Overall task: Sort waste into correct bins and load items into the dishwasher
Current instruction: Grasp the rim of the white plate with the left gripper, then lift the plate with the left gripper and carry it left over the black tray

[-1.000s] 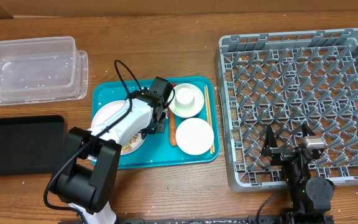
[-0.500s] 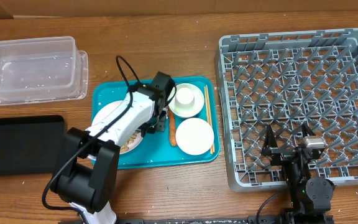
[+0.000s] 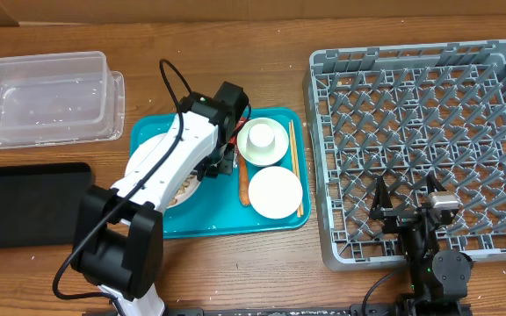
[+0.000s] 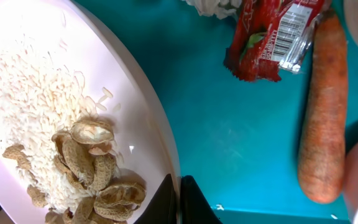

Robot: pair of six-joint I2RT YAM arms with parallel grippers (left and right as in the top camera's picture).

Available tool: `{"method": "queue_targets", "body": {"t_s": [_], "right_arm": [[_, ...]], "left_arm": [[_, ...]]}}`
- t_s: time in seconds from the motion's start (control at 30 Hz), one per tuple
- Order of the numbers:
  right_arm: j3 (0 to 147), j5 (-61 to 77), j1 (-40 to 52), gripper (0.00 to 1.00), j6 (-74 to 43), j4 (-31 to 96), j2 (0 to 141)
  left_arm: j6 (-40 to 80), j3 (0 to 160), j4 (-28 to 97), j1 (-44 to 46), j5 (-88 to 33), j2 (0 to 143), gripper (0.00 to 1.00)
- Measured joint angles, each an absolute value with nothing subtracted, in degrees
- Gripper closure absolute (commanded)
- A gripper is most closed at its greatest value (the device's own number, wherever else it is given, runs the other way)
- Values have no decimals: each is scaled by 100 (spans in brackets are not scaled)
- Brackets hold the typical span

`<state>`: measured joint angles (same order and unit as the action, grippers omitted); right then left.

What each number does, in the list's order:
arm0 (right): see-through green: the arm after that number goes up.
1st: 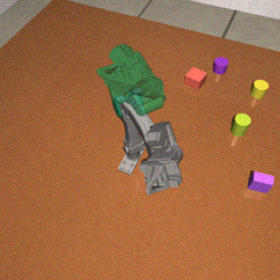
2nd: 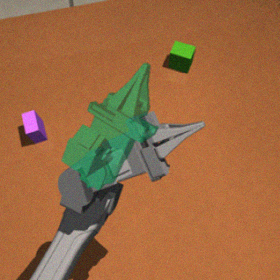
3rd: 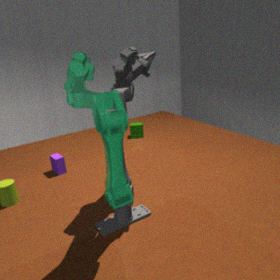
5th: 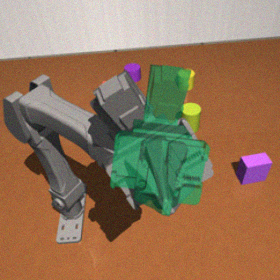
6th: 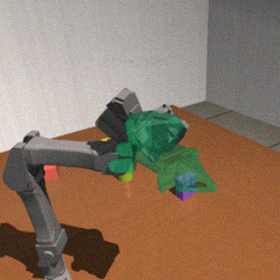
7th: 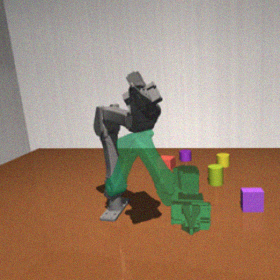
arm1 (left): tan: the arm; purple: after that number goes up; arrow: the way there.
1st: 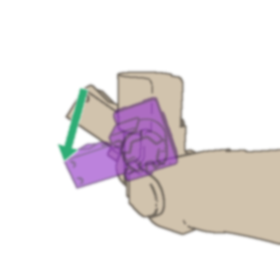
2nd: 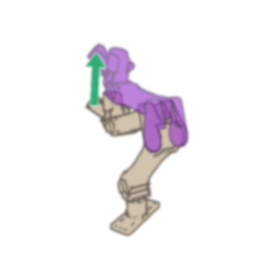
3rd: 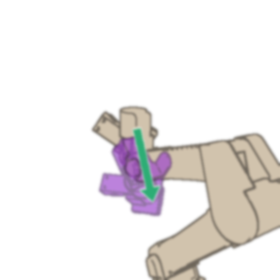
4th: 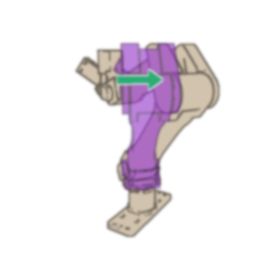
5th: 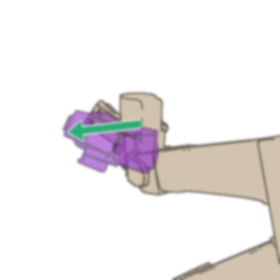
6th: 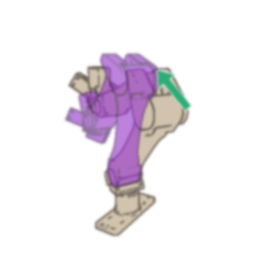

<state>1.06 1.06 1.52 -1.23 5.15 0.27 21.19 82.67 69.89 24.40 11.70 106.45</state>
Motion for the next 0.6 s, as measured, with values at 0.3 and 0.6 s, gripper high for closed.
{"method": "queue_targets", "body": {"t_s": [0.3, 0.6], "right_arm": [[106, 106, 152, 0, -123, 517, 27], [106, 106, 152, 0, -126, 519, 27]], "left_arm": [[2388, 8888, 7915, 2440, 1520, 10656, 96], [2447, 9474, 8283, 2394, 1588, 10659, 96]]}}
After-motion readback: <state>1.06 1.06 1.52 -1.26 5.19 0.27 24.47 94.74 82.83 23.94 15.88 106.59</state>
